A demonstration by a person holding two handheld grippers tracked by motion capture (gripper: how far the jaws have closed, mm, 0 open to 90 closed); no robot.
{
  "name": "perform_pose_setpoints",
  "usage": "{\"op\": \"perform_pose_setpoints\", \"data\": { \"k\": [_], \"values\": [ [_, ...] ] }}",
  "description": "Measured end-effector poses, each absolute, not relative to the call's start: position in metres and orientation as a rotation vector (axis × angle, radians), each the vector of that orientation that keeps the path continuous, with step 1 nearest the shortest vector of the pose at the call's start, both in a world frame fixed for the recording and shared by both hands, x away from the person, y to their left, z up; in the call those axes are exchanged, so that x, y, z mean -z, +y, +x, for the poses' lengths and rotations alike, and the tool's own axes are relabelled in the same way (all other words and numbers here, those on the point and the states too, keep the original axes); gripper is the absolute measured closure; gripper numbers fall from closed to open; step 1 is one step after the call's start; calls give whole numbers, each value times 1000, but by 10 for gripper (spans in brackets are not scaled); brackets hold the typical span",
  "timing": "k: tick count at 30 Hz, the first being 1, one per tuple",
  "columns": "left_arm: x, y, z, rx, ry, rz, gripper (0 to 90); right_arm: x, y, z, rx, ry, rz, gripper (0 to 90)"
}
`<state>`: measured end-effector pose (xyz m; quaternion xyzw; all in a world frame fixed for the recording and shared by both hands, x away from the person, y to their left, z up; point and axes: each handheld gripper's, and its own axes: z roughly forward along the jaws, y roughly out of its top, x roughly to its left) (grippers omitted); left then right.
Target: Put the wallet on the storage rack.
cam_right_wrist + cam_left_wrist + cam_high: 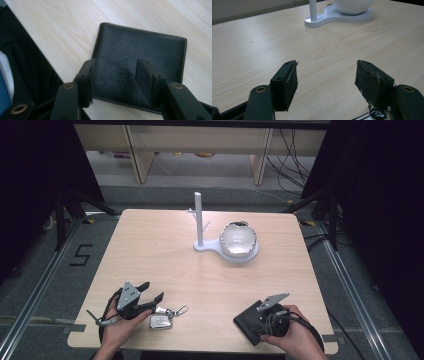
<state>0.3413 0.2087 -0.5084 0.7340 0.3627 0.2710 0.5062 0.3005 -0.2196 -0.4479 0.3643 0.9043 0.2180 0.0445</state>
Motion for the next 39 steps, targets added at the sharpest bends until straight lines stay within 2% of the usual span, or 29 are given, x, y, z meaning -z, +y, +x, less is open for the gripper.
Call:
{"op": "perform_pose_setpoints", "data": {
  "k": [7,17,27,28,29,34,38,39],
  "values": [
    [508,207,340,-643,874,1774,334,450,-207,297,-604,2849,1029,578],
    [510,209,341,-644,861,1765,337,465,-179,307,-362,2858,970,479],
    [510,208,341,-637,865,1760,337,471,-173,305,-291,2828,959,471],
    [510,208,340,-637,883,1766,337,472,-172,304,-282,2826,932,477],
    [510,208,340,-638,879,1767,337,472,-169,301,-255,2789,946,524],
    [511,209,340,-638,858,1760,338,472,-167,301,-240,2766,988,585],
    [512,208,338,-634,882,1766,337,468,-169,304,-248,2791,1024,747],
    [512,208,339,-635,874,1768,337,468,-171,306,-263,2803,1007,759]
  ]
}}
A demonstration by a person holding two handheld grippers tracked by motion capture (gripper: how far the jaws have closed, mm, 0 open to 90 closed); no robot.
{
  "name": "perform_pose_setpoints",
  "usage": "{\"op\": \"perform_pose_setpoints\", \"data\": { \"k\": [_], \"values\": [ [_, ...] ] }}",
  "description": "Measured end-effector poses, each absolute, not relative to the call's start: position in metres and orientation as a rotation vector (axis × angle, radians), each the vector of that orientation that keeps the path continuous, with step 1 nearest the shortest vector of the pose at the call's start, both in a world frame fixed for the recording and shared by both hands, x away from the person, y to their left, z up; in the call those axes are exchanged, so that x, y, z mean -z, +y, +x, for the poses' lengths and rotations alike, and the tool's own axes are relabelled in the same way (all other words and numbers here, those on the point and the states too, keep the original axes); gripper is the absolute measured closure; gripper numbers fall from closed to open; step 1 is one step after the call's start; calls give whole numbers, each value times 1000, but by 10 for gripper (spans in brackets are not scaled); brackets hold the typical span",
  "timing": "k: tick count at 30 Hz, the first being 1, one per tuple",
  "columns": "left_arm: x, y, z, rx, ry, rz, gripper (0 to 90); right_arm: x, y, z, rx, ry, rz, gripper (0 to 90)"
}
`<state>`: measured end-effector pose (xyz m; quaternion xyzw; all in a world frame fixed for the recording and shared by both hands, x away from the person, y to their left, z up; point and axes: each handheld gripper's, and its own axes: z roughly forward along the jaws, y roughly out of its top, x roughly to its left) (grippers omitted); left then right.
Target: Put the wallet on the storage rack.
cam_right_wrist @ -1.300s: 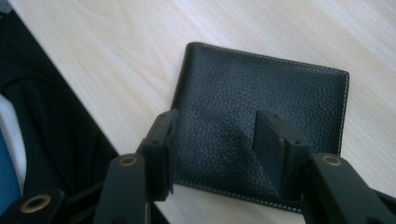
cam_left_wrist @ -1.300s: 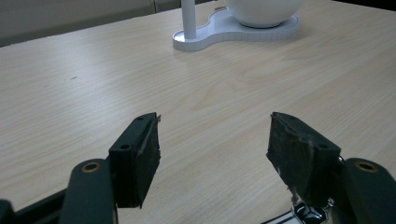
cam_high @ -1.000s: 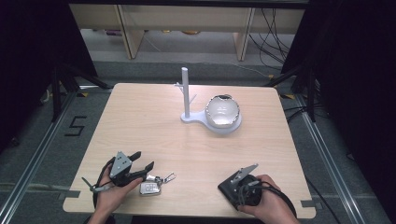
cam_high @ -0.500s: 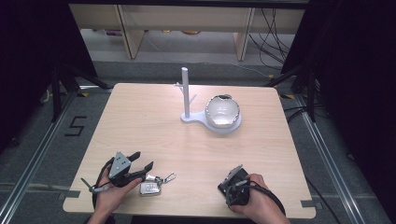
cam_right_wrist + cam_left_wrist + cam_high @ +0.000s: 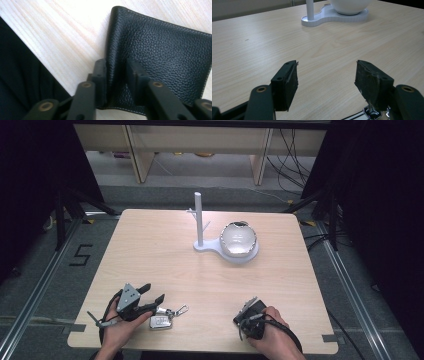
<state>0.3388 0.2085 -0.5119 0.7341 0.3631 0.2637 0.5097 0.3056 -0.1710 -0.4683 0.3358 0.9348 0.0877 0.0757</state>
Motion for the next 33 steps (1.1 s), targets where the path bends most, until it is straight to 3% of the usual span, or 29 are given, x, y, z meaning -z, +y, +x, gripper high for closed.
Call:
{"op": "perform_pose_setpoints", "data": {
  "k": [7,21,33],
  "values": [
    [513,208,340,-635,861,1767,337,461,-176,306,-302,2823,1052,812],
    [513,209,341,-634,863,1766,337,381,-214,332,-438,2725,1108,835],
    [513,211,340,-634,881,1766,338,357,-231,359,-517,2677,1167,835]
  ]
}}
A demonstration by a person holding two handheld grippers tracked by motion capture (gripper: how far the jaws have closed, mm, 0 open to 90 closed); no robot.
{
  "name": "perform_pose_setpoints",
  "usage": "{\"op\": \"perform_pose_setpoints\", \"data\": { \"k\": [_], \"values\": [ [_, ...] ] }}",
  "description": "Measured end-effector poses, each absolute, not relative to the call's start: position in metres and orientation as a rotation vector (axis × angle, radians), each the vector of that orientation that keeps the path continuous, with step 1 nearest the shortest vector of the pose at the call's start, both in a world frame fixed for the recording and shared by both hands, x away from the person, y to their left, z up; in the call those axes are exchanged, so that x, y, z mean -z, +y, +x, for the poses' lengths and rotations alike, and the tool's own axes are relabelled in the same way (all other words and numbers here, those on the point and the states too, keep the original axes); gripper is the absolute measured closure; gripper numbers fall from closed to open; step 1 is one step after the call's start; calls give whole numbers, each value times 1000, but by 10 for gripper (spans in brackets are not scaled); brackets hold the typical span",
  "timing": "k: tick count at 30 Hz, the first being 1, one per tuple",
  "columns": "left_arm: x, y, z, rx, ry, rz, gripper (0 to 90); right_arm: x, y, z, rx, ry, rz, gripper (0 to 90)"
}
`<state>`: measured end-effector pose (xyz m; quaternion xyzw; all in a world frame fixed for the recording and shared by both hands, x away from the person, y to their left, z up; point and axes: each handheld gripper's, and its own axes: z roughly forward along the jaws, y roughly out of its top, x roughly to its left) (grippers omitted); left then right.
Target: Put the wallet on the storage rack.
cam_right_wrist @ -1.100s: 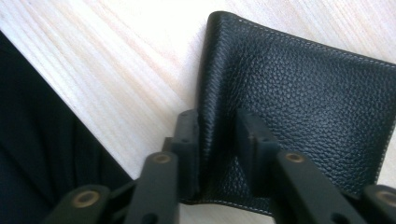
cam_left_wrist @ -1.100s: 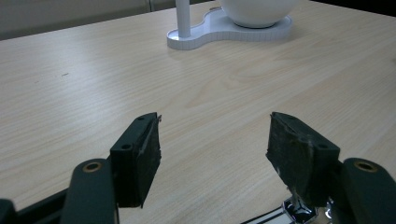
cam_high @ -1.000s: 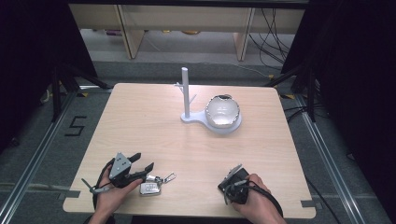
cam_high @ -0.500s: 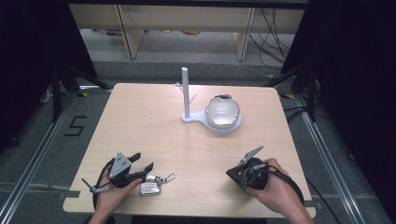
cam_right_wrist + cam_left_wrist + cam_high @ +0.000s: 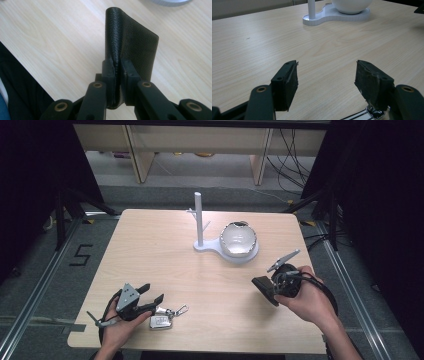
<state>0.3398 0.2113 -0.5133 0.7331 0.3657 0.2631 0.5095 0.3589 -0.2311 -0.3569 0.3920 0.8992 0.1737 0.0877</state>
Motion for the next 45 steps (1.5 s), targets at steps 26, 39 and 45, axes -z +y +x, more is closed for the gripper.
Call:
{"op": "perform_pose_setpoints", "data": {
  "k": [26,39,45],
  "values": [
    [515,214,341,-634,884,1743,338,320,-228,408,-706,2630,1214,835],
    [516,215,340,-635,896,1740,337,310,-221,433,-724,2621,1208,835],
    [517,215,340,-639,901,1747,337,309,-218,448,-737,2626,1210,836]
  ]
}}
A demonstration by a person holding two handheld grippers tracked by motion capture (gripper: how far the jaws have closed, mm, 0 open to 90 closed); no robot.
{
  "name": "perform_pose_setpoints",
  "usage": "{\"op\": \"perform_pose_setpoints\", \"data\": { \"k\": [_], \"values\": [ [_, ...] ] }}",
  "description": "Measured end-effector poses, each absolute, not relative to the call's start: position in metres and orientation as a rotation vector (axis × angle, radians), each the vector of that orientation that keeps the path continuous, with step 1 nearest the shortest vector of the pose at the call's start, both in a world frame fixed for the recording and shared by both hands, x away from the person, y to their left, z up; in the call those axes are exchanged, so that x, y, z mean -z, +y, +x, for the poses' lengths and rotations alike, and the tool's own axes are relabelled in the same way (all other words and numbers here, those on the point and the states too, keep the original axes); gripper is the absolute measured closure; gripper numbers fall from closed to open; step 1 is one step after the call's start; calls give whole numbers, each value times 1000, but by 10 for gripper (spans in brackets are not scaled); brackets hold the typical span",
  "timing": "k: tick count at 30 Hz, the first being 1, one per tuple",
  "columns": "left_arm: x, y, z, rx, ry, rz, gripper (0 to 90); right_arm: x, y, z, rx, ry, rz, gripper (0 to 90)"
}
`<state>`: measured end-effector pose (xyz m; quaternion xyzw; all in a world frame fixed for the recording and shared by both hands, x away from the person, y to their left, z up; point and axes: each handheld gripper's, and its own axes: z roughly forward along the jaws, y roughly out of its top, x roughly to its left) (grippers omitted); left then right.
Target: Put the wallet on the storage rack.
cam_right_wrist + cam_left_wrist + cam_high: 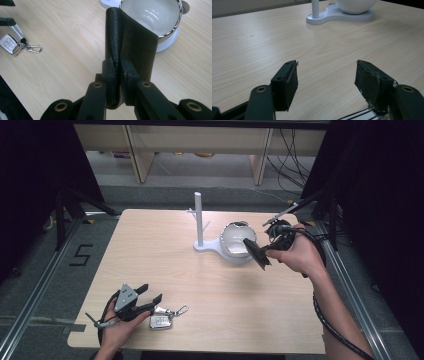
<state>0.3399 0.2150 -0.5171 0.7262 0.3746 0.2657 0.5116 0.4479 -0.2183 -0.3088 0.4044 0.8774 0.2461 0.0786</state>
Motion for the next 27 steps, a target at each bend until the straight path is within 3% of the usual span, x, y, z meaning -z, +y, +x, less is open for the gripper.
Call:
{"op": "perform_pose_setpoints", "data": {
  "k": [27],
  "values": [
    [518,217,338,-634,928,1743,336,308,-189,507,-751,2685,1194,835]
  ]
}}
